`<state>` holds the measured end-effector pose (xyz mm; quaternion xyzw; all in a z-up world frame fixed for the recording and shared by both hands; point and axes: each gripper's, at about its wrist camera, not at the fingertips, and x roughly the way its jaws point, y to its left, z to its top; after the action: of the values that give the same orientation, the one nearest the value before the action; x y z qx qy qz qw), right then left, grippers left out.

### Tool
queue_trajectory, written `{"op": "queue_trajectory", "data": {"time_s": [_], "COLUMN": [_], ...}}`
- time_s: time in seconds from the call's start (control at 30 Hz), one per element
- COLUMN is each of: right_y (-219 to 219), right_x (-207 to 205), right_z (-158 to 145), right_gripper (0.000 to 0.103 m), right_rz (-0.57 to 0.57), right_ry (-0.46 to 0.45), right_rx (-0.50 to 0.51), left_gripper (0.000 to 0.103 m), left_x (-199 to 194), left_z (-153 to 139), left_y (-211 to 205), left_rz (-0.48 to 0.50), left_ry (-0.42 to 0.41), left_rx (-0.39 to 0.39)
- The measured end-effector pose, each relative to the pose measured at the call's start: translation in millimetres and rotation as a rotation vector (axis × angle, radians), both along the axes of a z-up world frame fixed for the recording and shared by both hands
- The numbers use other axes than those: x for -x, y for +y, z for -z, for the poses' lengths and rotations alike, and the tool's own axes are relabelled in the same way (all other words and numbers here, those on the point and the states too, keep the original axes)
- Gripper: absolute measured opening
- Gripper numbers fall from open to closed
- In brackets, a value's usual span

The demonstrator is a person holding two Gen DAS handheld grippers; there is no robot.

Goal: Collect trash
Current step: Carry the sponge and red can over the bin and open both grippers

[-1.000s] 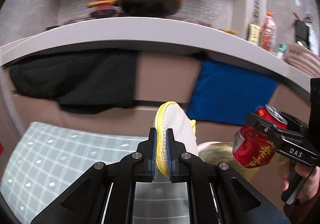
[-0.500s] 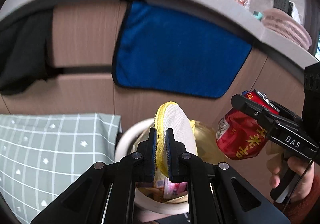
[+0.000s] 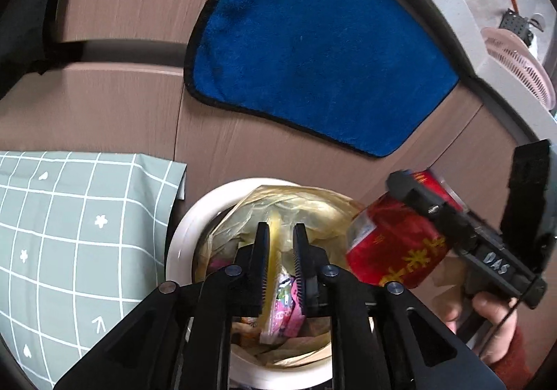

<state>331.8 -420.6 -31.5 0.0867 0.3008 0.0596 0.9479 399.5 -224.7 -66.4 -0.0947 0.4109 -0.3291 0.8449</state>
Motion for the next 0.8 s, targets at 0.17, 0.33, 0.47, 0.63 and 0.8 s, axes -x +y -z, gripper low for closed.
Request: {"op": "queue_trajectory", "data": {"time_s": [0.17, 0.33, 0.47, 0.63, 0.8], "right_y": [4.7, 18.9, 24.2, 39.5, 66.3], "right_x": [-1.1, 4.2, 16.2, 42.9, 93.3], "right_z": [8.2, 7.6, 1.0, -13.4, -29.2], "right_gripper": [0.056, 0.056, 0.056, 0.056, 0.056], "right_rz": [-0.009, 0.001, 0.026, 0.049, 0.0], "right_ry": [0.019, 0.017, 0.002, 0.0, -0.009], "right_rx": [-0.036, 0.019, 0.036, 0.069, 0.039], "left_gripper": [0.036, 0.036, 0.036, 0.039, 0.039], "left_x": [4.4, 14.2, 35.0, 85.7, 152.2], "left_z": [-7.8, -14.9, -24.4, -45.4, -66.8], "left_y": [7.4, 26.0, 41.2, 62.9, 91.1], "left_rz": [-0.043, -0.103, -0.159, -0.202, -0.254], "left_ry": [-0.023, -0.031, -0.08, -0.177, -0.244], "left_rx": [-0.062, -0.097, -0.139, -0.194, -0.239]}}
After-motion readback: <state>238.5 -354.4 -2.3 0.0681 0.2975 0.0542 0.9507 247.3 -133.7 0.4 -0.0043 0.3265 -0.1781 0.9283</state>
